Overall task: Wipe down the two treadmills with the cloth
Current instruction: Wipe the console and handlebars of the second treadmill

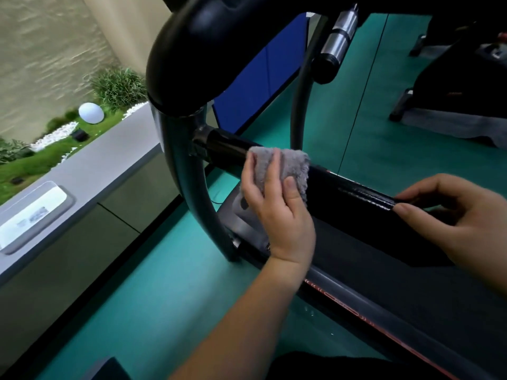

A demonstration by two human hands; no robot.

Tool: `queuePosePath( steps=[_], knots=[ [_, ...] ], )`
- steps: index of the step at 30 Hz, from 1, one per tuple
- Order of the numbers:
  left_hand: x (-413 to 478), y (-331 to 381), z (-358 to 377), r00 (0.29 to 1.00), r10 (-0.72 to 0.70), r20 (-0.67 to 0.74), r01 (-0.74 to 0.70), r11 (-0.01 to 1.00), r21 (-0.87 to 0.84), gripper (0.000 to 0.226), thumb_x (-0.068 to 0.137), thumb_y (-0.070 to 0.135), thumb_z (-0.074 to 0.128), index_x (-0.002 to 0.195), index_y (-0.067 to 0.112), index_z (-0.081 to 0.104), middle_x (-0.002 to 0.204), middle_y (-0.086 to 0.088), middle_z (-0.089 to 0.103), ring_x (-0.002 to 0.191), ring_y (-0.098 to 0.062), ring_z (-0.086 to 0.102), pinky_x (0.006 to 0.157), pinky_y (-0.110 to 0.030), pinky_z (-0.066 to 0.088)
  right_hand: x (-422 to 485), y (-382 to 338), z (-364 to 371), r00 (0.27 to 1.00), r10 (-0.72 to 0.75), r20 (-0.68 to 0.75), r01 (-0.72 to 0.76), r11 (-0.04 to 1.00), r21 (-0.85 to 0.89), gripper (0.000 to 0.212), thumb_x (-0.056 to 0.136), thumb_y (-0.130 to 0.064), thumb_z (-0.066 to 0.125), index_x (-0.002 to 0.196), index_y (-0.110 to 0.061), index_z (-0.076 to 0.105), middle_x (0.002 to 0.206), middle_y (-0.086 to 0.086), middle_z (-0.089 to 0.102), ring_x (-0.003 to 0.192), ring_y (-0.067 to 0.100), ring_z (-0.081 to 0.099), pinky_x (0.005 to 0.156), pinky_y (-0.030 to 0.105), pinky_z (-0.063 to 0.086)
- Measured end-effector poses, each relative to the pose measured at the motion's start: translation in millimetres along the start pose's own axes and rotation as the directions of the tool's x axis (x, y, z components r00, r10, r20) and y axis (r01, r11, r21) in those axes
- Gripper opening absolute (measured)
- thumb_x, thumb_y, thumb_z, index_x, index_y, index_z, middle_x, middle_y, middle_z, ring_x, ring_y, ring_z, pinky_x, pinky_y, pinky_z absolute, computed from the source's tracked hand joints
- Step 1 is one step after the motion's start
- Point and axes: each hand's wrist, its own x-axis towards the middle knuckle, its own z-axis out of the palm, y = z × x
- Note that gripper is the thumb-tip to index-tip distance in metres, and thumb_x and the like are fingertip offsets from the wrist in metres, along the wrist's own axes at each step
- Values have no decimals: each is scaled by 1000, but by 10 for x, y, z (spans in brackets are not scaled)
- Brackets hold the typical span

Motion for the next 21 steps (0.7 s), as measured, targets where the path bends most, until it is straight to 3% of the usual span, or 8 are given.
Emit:
queuePosePath(
  steps=[3,6,7,9,11,17,19,21],
  knots=[
    [300,-179,-47,962,-201,-185,195,980,-52,35,99,19,45,134,17,53,148,-5,31,132,-1,32,109,-13,25,-20,-3,-11,1000,20,-19,-20,1000,-14,71,50,-92,56,95,-38,68,86,-11,70,72,19,69,63,47,60],
    [587,-351,-253,859,-395,-327,357,918,-171,37,99,23,42,133,16,51,142,-9,39,129,-14,41,112,-27,33,-29,16,-17,1000,31,-7,-31,999,-20,73,53,-90,58,99,-34,67,87,-9,70,75,21,69,65,50,59],
    [669,-387,-318,854,-377,-358,336,926,-173,36,98,24,43,131,16,53,141,-9,40,127,-15,42,110,-23,33,-34,20,-17,999,33,-6,-33,999,-29,71,54,-88,59,99,-34,67,87,-9,70,75,21,69,65,51,59],
    [817,-425,-396,913,-221,-342,200,975,-95,33,97,23,46,125,11,59,138,-7,36,126,-15,40,108,-17,31,-40,28,-30,999,36,-9,-36,999,-29,67,56,-87,60,96,-34,67,87,-8,70,75,22,69,66,52,58],
    [968,-521,-356,960,-95,-262,98,995,-2,33,94,27,48,119,11,64,133,-3,34,127,-18,38,110,-25,31,-40,69,-42,999,27,-19,-28,999,-38,63,58,-86,61,94,-35,67,87,-8,69,77,21,69,66,51,58],
    [987,-624,-277,949,-182,-256,168,983,-77,29,98,14,47,123,8,60,136,-8,35,128,-21,41,102,-3,26,-20,163,-47,1000,10,4,-10,999,-38,63,61,-83,63,99,-33,67,89,-9,69,79,23,69,68,54,57],
    [949,-726,-329,944,-234,-231,224,972,-69,27,97,10,49,122,6,58,134,-11,41,125,-20,45,105,-9,30,-16,178,-45,1000,9,26,-8,1000,-21,65,62,-82,63,102,-31,66,90,-9,69,79,23,70,68,55,57],
    [906,-893,-394,885,-421,-199,399,906,-144,26,97,11,49,122,5,56,127,-7,49,123,-22,49,106,-24,37,-5,153,-43,1000,-2,28,2,1000,-19,67,61,-82,63,103,-31,66,90,-8,69,79,23,70,70,54,56]
  ],
)
